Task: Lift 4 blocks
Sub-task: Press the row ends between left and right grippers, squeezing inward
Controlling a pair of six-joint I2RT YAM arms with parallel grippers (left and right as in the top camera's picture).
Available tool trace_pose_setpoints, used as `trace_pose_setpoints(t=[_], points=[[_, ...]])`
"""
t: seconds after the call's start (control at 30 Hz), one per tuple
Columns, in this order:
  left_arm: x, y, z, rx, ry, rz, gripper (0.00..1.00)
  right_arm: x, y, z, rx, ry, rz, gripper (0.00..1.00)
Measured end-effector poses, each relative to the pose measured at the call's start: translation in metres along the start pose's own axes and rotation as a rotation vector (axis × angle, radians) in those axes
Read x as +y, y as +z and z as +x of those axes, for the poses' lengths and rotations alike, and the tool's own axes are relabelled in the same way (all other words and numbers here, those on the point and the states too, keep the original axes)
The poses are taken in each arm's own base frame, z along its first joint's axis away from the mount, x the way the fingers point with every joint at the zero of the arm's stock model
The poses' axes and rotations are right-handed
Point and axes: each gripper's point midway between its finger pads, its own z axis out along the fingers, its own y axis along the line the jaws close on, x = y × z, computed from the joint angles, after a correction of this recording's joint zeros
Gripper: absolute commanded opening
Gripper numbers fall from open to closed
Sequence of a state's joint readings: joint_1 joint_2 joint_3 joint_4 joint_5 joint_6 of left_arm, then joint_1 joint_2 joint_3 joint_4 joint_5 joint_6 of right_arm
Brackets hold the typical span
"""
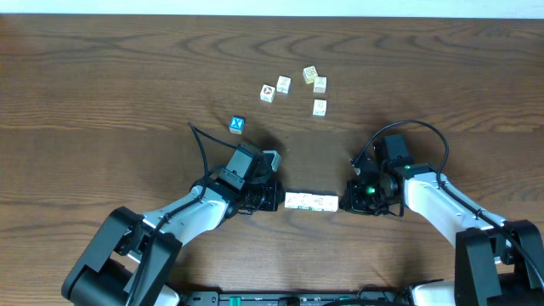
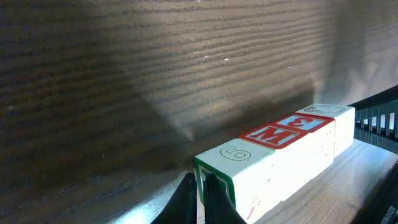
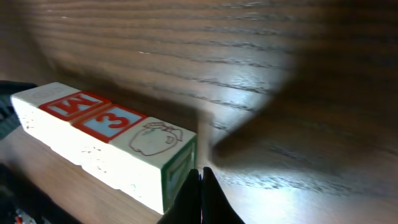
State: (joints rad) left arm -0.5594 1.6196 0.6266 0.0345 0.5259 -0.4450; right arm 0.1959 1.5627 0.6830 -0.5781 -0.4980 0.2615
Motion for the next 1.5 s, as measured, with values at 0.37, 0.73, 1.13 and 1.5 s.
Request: trace_pose_setpoints(t=[0.37, 0.73, 1.13, 1.5], points=[[0.0, 0.0, 0.0, 0.0, -0.001, -0.001, 0.08, 0.006, 0.0, -0.005, -0.015, 0.022, -0.035, 0.01], [0.005, -0.001, -0.001, -0.006, -0.01, -0.019, 0.07, 0.013, 0.003, -0.01, -0.039, -0.013, -0.03, 0.01], [0.009, -0.002, -0.003, -0.016, -0.046, -0.035, 0.07, 0.016, 0.008, -0.009, -0.044, -0.049, 0.002, 0.01], [0.009, -0.002, -0.003, -0.015, -0.046, -0.035, 0.07, 0.017, 0.008, -0.016, -0.075, -0.071, 0.007, 0.01]])
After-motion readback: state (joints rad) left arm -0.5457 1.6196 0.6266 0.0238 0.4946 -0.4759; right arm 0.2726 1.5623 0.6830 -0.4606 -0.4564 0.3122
